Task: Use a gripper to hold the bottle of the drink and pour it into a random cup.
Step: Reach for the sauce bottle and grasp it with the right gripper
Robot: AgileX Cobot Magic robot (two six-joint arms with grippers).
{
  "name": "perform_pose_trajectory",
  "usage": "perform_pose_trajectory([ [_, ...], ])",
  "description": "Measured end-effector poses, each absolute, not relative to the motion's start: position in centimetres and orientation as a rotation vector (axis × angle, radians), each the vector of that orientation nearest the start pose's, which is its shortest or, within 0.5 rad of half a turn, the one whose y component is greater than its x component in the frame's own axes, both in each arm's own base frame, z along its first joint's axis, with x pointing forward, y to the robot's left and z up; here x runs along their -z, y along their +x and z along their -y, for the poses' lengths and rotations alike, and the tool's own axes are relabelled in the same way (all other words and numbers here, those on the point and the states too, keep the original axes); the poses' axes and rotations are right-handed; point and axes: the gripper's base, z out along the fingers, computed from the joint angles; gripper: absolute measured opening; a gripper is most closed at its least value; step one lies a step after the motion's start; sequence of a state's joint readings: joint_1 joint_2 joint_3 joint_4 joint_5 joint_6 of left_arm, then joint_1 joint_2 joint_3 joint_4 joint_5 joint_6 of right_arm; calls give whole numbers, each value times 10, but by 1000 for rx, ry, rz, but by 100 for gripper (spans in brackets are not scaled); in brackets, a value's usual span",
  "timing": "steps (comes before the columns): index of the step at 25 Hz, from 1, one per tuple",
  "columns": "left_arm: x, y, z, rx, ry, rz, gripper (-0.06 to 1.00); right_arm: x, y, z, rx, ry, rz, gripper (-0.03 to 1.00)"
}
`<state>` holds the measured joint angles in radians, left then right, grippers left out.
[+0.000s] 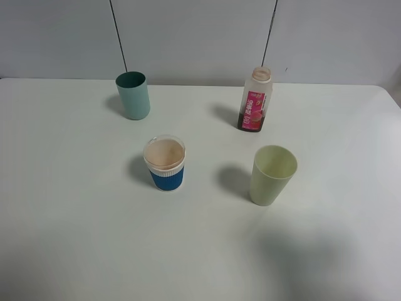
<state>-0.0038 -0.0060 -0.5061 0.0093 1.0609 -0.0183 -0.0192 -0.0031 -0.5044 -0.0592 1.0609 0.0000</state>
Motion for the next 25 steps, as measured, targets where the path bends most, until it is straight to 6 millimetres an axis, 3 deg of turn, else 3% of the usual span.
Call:
perform_pose_trajectory([
  [25,-279,-7,-1,3,-15,-2032,93,-279,-6,5,83,23,-2036,99],
])
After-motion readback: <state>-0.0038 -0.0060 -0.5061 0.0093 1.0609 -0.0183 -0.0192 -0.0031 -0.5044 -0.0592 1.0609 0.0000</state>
